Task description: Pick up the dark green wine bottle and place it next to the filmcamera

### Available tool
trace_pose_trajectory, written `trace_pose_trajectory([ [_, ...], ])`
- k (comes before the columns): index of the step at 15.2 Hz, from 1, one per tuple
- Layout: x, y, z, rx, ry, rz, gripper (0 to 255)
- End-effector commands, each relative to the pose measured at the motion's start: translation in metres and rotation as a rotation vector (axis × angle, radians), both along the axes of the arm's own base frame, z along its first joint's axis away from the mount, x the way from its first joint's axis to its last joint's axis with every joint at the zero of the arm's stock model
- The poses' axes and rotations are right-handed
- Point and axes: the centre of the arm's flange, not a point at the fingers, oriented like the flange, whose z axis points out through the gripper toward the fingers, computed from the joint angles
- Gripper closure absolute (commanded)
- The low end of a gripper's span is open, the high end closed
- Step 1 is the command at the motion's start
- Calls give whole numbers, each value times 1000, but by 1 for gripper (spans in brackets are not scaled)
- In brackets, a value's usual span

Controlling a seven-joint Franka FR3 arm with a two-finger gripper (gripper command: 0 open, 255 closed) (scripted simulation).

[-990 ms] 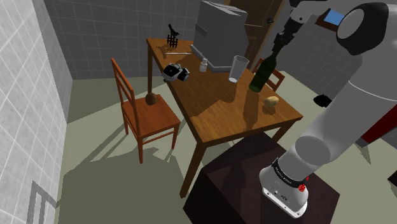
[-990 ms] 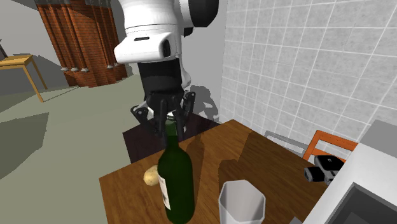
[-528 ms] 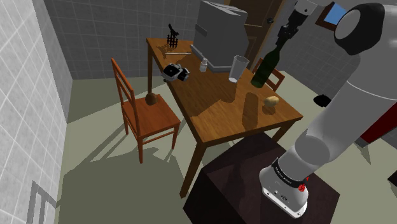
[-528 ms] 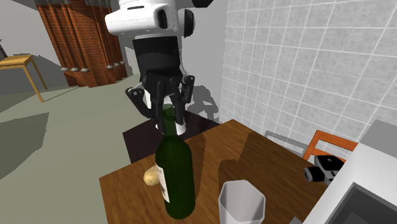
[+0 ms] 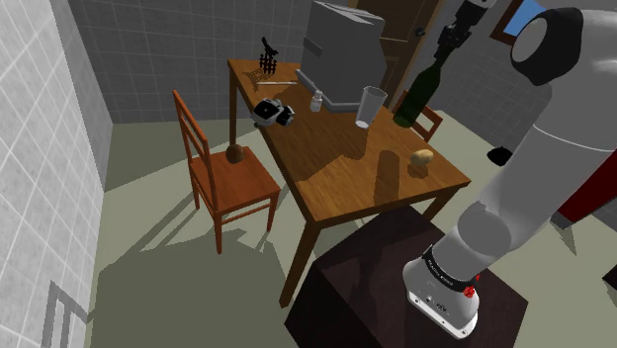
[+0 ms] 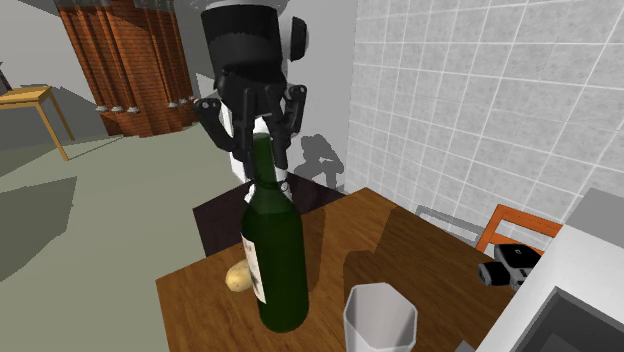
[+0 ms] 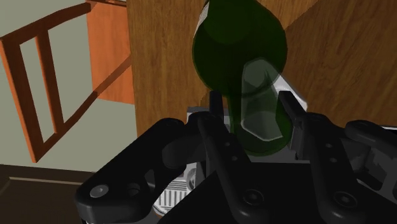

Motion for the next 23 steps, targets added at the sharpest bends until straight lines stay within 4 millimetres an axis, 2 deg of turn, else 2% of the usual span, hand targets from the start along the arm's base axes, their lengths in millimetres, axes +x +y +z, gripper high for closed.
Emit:
trace_pose_trajectory([
  [1, 0, 0, 11, 0, 0, 0, 255],
  [8, 0, 0, 43, 0, 0, 0, 255],
  [23, 105, 167, 44, 0, 0, 0, 255],
])
